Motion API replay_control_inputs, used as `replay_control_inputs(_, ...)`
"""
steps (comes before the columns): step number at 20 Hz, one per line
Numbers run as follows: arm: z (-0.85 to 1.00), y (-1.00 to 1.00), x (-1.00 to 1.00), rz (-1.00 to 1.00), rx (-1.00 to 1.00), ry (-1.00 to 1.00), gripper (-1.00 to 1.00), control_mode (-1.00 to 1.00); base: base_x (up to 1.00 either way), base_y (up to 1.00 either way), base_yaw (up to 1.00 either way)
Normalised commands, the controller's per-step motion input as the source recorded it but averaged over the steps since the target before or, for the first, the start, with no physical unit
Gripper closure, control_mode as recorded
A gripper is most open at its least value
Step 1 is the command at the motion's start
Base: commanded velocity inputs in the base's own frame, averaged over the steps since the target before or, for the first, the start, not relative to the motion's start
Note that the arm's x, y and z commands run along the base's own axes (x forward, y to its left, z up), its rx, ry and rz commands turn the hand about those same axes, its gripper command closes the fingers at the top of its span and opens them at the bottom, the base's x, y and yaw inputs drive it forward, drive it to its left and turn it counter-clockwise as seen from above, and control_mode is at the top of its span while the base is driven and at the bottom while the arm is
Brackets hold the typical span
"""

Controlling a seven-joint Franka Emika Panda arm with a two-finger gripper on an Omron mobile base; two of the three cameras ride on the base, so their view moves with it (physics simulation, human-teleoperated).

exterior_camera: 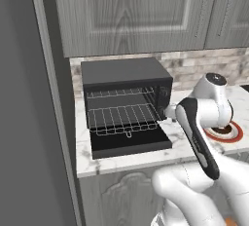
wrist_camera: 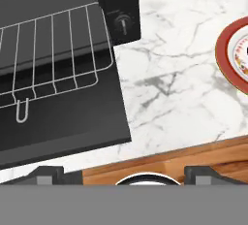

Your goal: Pick up the bagel from the plate, place it on the toaster oven rack, close the door, and set the timer.

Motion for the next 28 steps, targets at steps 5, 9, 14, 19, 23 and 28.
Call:
replay_control_inputs(5,0.0,-0.84,0.0,0.0,-0.1,0.25,-1.0,-1.0,0.0,0.0,0.0)
replay_control_inputs(9,-0.03,-0.82,0.01,0.0,-0.08,0.31,-1.0,-1.0,0.0,0.0,0.0)
replay_control_inputs(14,-0.12,-0.67,0.0,0.01,-0.01,0.21,-1.0,-1.0,0.0,0.0,0.0)
replay_control_inputs(19,-0.24,-0.62,0.01,0.05,0.0,0.0,-1.0,-1.0,0.0,0.0,0.0)
replay_control_inputs(23,-0.31,-0.42,0.17,0.09,0.0,0.0,-1.0,-1.0,0.0,0.0,0.0)
replay_control_inputs(28,-0.31,-0.28,0.38,0.11,0.0,0.0,-1.0,-1.0,0.0,0.0,0.0)
